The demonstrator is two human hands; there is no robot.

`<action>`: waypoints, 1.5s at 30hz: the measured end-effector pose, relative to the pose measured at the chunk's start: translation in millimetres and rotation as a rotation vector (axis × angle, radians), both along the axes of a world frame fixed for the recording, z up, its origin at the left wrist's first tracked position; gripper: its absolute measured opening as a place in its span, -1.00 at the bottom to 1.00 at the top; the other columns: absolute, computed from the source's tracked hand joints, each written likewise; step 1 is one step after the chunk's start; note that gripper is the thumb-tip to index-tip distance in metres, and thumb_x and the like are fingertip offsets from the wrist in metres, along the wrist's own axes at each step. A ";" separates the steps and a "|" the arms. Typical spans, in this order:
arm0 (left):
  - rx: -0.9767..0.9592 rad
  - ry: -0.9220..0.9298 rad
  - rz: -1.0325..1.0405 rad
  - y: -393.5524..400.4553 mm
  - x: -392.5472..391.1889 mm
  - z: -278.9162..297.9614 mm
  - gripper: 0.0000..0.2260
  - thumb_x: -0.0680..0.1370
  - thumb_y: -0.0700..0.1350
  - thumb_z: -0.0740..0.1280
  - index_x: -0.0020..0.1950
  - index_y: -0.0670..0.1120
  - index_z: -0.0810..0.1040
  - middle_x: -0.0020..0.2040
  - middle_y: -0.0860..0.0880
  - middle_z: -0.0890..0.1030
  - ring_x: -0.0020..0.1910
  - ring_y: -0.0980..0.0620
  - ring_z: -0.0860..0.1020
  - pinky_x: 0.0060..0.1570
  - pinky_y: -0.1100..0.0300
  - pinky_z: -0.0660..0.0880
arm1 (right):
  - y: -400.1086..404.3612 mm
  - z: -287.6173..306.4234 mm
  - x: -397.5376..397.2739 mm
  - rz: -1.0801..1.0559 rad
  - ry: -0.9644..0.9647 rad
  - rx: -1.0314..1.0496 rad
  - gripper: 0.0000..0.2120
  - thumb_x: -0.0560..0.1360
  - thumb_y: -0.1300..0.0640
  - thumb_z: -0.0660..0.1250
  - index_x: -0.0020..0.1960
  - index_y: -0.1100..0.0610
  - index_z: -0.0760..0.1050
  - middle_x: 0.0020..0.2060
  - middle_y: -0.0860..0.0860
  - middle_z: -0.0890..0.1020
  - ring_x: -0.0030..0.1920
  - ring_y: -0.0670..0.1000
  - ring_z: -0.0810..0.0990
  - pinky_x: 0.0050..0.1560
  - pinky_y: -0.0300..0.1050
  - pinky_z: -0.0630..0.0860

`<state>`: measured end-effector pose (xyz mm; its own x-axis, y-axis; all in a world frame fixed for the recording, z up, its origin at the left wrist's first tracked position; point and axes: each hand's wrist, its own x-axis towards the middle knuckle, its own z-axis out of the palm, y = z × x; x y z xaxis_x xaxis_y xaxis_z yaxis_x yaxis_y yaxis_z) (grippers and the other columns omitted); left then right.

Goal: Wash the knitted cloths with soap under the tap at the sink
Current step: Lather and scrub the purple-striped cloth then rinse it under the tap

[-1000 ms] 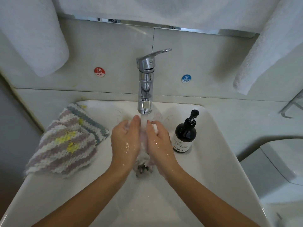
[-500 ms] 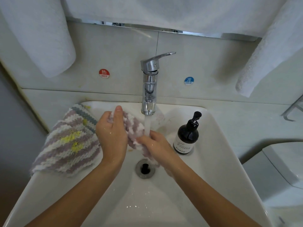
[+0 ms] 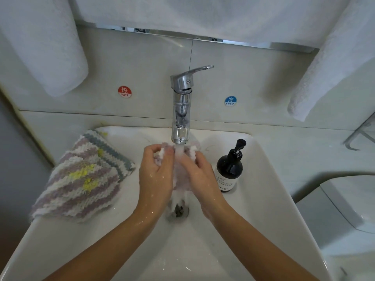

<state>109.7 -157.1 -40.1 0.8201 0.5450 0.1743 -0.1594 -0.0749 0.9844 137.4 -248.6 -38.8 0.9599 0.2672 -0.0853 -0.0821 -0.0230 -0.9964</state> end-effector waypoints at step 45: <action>-0.004 0.203 -0.069 -12.8 0.5 0.0 -0.79 0.58 0.15 0.24 -0.02 0.03 0.50 -0.19 0.07 0.63 -0.20 0.14 0.61 -0.20 0.18 0.55 | 8.2 -2.1 -6.5 -0.225 -0.270 -0.182 -0.84 0.63 -0.02 0.17 -0.12 -0.05 0.37 -0.35 -0.09 0.55 -0.31 -0.08 0.53 -0.17 0.04 0.52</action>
